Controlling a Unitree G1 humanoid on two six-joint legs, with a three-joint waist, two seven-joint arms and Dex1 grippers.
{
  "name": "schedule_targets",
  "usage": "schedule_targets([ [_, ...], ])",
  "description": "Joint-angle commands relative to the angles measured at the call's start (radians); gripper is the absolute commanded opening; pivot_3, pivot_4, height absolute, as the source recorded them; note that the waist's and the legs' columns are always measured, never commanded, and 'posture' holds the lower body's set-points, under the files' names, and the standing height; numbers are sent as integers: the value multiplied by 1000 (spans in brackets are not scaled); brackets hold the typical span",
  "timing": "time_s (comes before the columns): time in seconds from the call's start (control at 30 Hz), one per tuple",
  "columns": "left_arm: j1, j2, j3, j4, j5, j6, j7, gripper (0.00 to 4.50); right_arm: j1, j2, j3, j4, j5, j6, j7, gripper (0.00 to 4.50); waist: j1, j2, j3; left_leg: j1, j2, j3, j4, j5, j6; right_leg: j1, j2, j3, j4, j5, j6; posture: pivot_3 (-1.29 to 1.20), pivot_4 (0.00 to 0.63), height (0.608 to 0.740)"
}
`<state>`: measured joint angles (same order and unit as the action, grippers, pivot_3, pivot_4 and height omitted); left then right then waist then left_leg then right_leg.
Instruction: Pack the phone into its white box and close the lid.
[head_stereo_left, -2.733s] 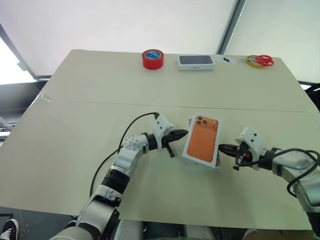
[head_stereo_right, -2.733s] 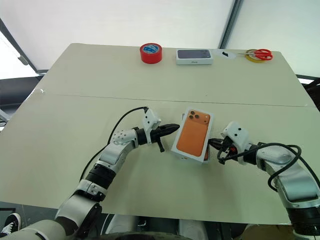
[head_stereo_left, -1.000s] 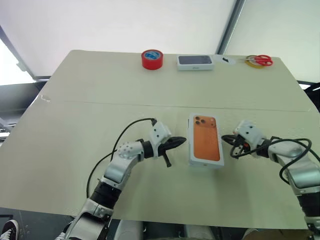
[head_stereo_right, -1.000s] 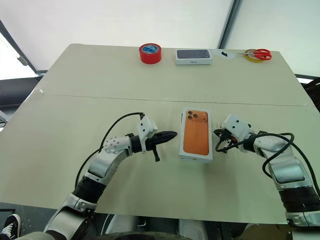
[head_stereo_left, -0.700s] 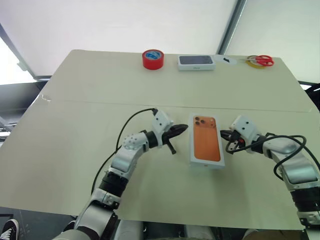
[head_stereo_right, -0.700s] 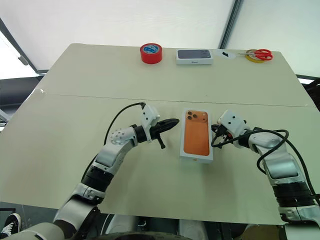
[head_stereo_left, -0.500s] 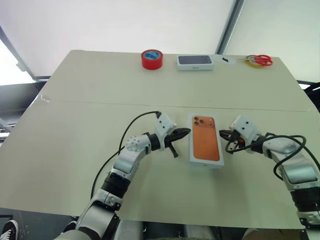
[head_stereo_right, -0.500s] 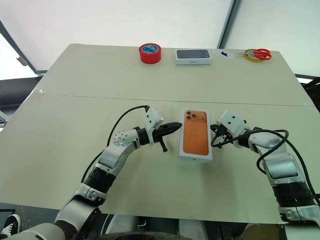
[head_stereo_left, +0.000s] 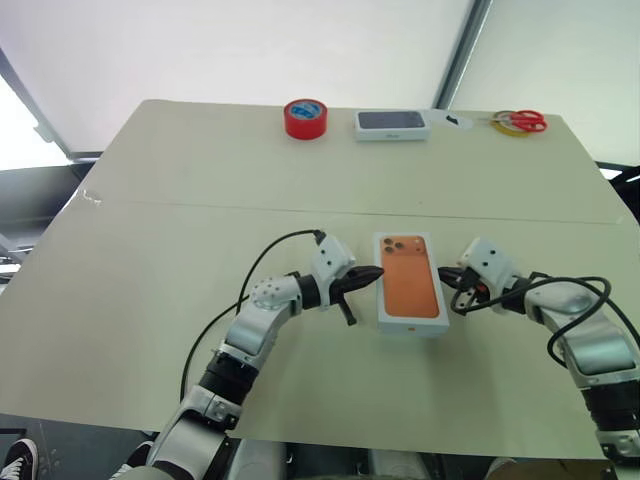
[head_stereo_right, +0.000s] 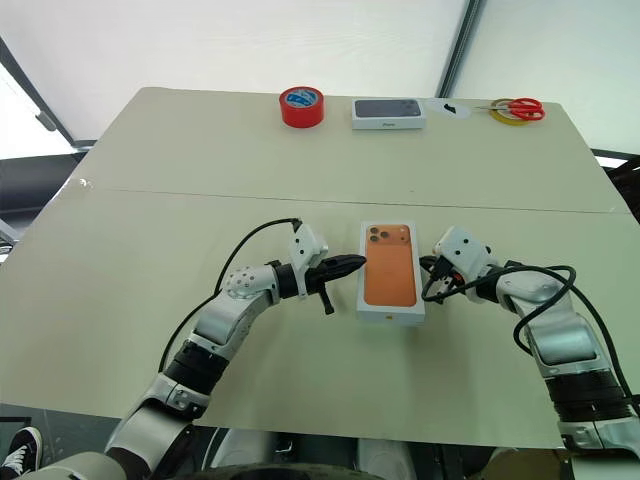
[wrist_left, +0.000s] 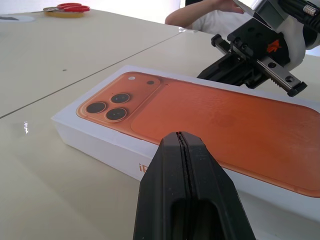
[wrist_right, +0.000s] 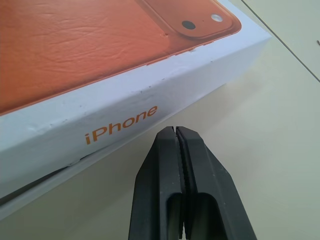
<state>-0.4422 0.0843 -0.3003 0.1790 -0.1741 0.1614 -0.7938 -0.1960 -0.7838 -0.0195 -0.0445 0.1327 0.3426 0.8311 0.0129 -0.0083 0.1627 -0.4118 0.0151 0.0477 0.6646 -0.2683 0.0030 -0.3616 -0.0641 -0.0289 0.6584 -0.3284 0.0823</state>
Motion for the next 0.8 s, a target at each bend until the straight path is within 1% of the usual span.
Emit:
schedule_targets([
  [0.03, 5, 4, 0, -76, -20, 4, -12, 0, 19, -30, -22, -51, -9, -21, 7, 64, 0, 0, 0, 0, 0, 0, 0, 0, 0, 0, 0, 0, 0, 0, 0, 0, 150, 740],
  [0.2, -4, 16, 21, -77, -24, 3, -5, 0, -3, -48, -56, -13, 1, -24, 3, 64, -1, 0, 0, 0, 0, 0, 0, 0, 0, 0, 0, 0, 0, 0, 0, 0, 150, 740],
  [0.3, -21, 10, 26, -63, -29, -3, -8, 0, -48, -43, -85, 14, 23, -24, 2, 64, -1, 0, 0, 0, 0, 0, 0, 0, 0, 0, 0, 0, 0, 0, 0, 0, 150, 740],
  [0.43, -62, -27, 39, -47, -46, -1, 5, 0, -113, -7, -119, -3, 107, 18, 20, 64, 1, 0, 0, 0, 0, 0, 0, 0, 0, 0, 0, 0, 0, 0, 0, 0, 150, 740],
  [0.5, -92, -51, 40, -18, -43, -10, 14, 0, -116, 12, -122, -41, 155, 47, 36, 64, 2, 0, 0, 0, 0, 0, 0, 0, -1, 0, 0, 0, 0, 0, 0, 0, 150, 740],
  [0.57, -120, -69, 39, 20, -30, -26, 22, 0, -100, 18, -112, -68, 168, 62, 45, 64, 2, 0, 0, 0, 0, 0, 0, 0, 0, 1, 0, 0, 0, 0, 0, 0, 150, 740],
  [0.7, -165, -69, -7, 156, 63, -72, 46, 0, 6, -46, -17, -80, 74, 37, 89, 64, 3, 0, 0, 0, 0, 0, 0, -1, 1, 1, 0, 0, 0, 0, 0, 0, 150, 740],
  [0.8, -170, -61, -35, 224, 106, -81, 42, 0, 59, -85, 26, -62, -3, -4, 81, 64, 0, 0, 0, 1, -1, 0, 0, -1, 2, 1, 0, 0, 0, 0, 0, 0, 150, 740],
])
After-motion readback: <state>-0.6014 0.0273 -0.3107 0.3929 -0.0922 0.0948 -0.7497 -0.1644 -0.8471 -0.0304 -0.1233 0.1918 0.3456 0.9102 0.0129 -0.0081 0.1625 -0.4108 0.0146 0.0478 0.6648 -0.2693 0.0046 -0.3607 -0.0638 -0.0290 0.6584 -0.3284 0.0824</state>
